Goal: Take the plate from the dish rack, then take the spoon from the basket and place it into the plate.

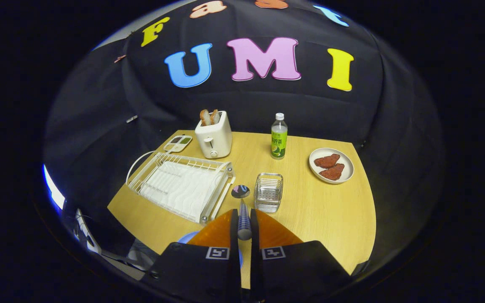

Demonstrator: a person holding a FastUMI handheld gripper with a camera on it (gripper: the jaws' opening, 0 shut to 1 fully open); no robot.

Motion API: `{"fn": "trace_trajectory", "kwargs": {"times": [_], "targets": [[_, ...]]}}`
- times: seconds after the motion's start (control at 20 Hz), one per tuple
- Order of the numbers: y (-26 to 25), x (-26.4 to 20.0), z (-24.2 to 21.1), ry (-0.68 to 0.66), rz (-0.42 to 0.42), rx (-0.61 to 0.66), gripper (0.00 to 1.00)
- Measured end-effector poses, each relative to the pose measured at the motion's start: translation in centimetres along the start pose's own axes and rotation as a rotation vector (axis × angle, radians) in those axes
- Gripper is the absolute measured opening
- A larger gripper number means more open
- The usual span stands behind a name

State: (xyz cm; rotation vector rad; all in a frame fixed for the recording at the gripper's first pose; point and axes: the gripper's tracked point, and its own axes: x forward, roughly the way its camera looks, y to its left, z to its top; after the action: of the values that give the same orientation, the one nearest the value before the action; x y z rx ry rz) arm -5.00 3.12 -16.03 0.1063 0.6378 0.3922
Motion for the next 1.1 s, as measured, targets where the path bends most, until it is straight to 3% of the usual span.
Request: {"fn": "trace_trajectory", "kwargs": {"times": [0.35,0.7,1.1], "targets": [[7.1,-1.0,-8.8,0.117,0.143,-0.053,0.13],[9.0,3.8,-14.9,0.175,0.162,-0.123,0.13],[8.5,5.0,-19.9,0.301,0.171,-0.153,0.17]]}}
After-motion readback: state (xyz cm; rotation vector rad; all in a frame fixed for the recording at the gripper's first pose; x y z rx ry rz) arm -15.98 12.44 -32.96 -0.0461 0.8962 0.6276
